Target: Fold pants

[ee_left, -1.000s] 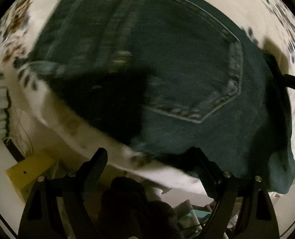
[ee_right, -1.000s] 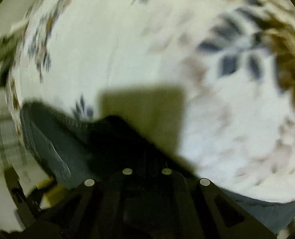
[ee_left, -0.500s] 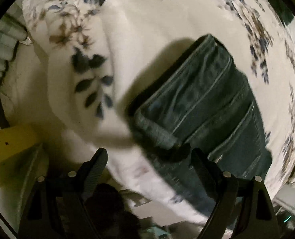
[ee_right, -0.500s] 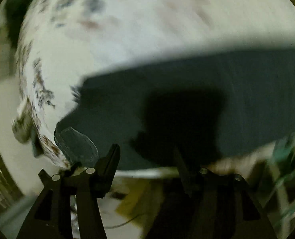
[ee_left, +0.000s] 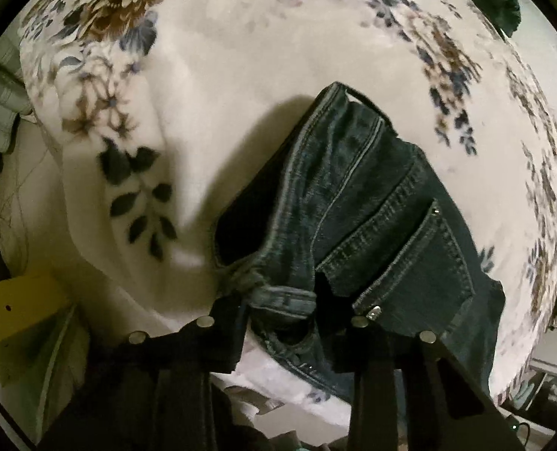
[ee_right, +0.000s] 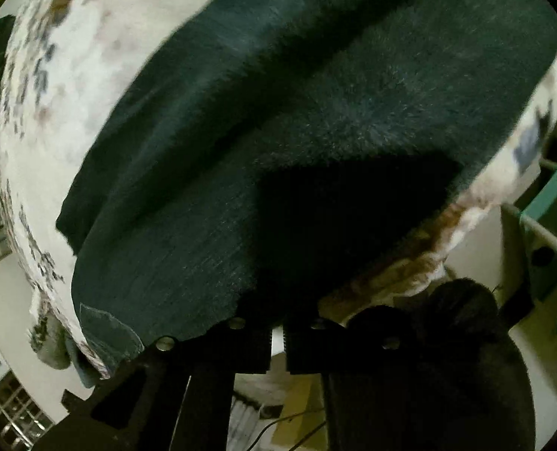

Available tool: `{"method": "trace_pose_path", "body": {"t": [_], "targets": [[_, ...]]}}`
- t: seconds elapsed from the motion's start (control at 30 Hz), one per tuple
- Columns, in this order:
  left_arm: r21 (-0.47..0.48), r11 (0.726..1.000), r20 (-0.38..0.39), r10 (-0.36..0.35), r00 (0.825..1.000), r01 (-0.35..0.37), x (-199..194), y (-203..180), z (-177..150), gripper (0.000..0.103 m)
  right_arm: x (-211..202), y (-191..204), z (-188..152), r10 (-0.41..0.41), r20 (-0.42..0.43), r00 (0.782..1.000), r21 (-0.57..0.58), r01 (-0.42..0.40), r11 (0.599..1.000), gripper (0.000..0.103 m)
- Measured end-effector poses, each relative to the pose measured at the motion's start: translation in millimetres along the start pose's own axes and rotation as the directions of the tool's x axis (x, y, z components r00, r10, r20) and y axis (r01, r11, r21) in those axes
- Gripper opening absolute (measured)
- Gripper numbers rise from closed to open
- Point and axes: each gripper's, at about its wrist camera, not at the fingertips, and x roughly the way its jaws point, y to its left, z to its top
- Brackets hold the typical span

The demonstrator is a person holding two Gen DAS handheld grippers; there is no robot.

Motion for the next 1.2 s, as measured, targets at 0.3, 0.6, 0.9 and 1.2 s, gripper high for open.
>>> {"method": "trace_pose_path", "body": {"t": [0.3, 0.6, 0.9, 1.2], "targets": [[0.022, 1.0, -0.058, 0.0, 0.998, 0.001, 6, 19, -10, 0.028, -6, -9, -17, -0.059, -0.028, 0.998, -0.068, 0.057, 0.996, 0.003], [0.041, 0.999, -0.058, 0.018, 0.998, -0.015, -31, 14, -9, 0.034, -23, 63, -8, -0.124, -0.12, 0.985, -0.334, 0.078, 0.939, 0.059], [0.18, 0.975, 0.053, 0.12, 0.991, -0.127, -36, -34, -10, 0.07, 8, 256, 20, -0.198, 0.071, 0.978, -0.804, 0.173, 0.569, 0.066], [0.352, 0.921, 0.045, 0.162, 0.986, -0.168, 25, -55, 5, 0.082, 21, 293, 31, -0.236, 0.147, 0.961, -0.873, 0.238, 0.426, 0.003]]}}
